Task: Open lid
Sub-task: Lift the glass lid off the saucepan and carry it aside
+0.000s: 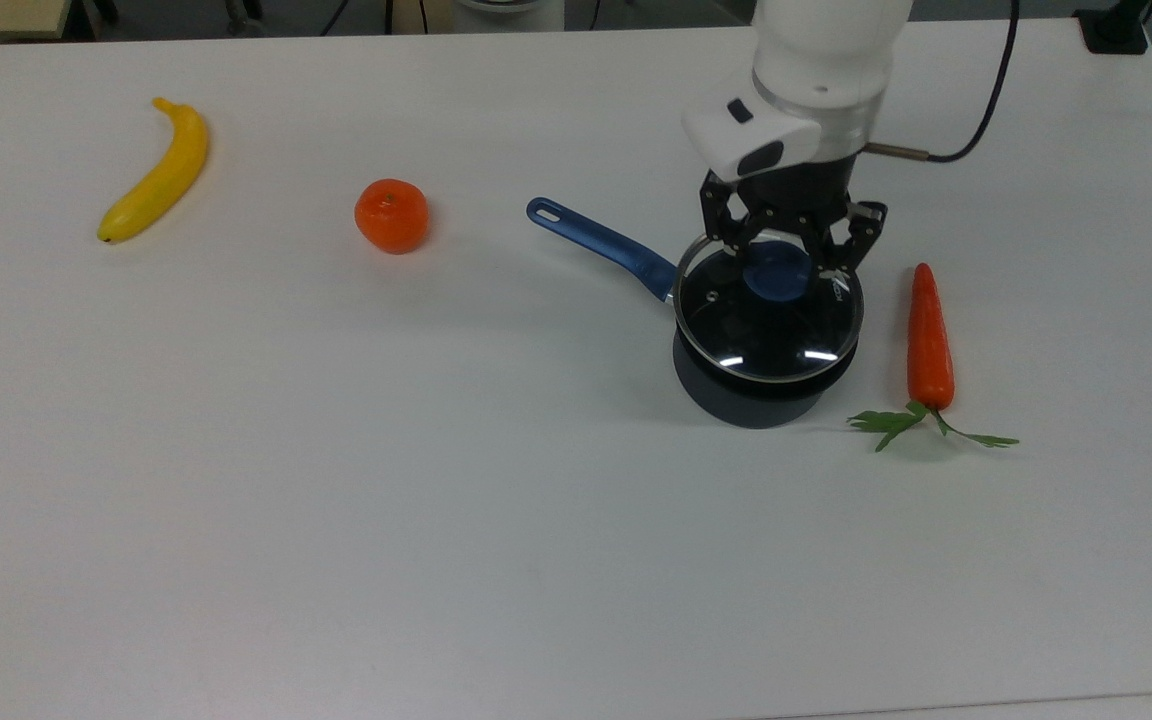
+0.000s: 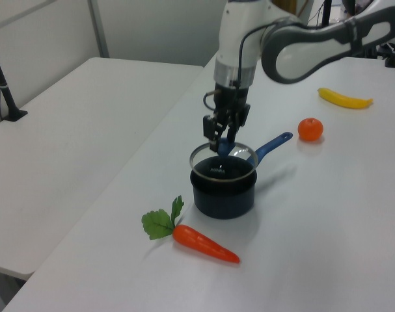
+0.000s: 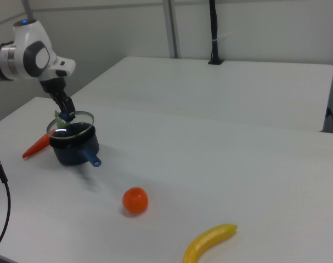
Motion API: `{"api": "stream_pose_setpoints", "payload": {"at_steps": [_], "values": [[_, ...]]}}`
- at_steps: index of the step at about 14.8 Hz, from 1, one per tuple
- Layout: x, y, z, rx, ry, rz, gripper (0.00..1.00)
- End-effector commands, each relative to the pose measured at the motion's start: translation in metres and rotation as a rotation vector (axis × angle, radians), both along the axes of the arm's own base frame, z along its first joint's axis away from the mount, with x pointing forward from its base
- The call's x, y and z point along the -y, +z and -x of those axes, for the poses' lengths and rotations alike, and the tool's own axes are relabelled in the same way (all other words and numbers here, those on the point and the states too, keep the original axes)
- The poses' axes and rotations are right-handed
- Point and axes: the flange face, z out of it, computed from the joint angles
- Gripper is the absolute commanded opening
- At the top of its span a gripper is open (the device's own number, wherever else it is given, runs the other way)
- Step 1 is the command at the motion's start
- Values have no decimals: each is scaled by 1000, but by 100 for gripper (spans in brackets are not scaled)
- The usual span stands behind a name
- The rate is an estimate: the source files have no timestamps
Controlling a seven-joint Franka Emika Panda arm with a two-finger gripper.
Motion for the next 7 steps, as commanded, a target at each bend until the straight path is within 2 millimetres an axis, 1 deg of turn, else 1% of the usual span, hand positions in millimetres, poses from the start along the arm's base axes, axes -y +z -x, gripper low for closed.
{"api": "stream_pose_setpoints", "payload": {"at_steps": [1,3,5,7], "values": [[52,29,10,-27,3,24,31],[97,34,0,-29,-44,24,31],[147,38,-12,-28,-68,9,31],[196,33,-21,-40,-91,-2,31]]}}
